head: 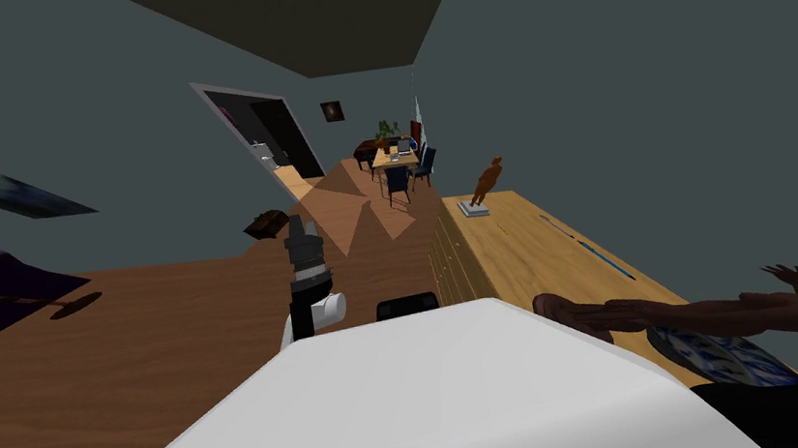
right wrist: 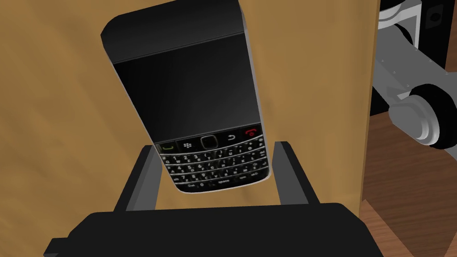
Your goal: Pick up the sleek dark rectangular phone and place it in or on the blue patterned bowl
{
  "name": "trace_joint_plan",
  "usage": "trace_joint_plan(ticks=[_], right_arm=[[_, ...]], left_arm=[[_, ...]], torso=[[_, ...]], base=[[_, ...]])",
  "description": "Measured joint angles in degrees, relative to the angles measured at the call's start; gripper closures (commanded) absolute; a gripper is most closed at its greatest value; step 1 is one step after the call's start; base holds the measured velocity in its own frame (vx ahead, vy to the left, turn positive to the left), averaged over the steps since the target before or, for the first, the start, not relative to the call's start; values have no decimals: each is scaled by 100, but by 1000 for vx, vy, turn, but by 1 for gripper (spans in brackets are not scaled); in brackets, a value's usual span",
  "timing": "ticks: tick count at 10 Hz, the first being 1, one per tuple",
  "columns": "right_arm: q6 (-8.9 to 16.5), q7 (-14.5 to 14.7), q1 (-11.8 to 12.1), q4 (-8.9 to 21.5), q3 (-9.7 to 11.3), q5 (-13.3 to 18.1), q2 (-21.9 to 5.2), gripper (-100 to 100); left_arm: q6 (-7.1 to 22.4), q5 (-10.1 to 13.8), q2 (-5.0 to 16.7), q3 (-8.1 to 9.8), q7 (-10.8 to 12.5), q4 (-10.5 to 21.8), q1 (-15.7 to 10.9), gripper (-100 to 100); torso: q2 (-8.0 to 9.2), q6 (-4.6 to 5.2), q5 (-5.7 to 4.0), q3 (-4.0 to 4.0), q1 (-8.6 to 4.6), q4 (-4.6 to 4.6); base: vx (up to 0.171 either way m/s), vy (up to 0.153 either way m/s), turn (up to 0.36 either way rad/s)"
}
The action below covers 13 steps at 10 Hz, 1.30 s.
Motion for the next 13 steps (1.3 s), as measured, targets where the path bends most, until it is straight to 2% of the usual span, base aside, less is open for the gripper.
trace_joint_plan(ticks=[4,5,6,7,9,11,13], right_arm=[[-19,-45,461,-360,-215,-35,-85,100],[-24,-44,476,-368,-223,-36,-85,0],[-23,-45,474,-367,-222,-36,-85,100],[11,-45,635,-361,-224,-26,-149,100],[-5,-39,919,-133,-231,-31,-315,100],[-43,-82,1025,134,-183,-75,-564,100],[-87,-131,939,433,-37,-116,-821,100]], left_arm=[[0,0,0,0,0,0,0,0],[0,0,0,0,0,0,0,0],[0,0,0,0,0,0,0,0],[0,0,0,0,0,0,0,0],[0,0,-1,-1,0,0,0,0],[0,0,0,0,0,0,-1,0],[0,0,0,0,0,0,-1,0]], torso=[[-10,-2,3,-7,-1,-5],[-7,-3,0,-5,-1,-2],[-4,-3,1,-3,1,-2],[0,3,9,-4,16,-7],[12,8,18,2,38,-7],[15,3,18,4,29,-6],[23,0,12,9,19,-2]], base=[[13,-12,-15],[0,0,0],[2,38,31],[-12,61,11],[-39,62,8],[-49,32,12],[-67,21,11]])
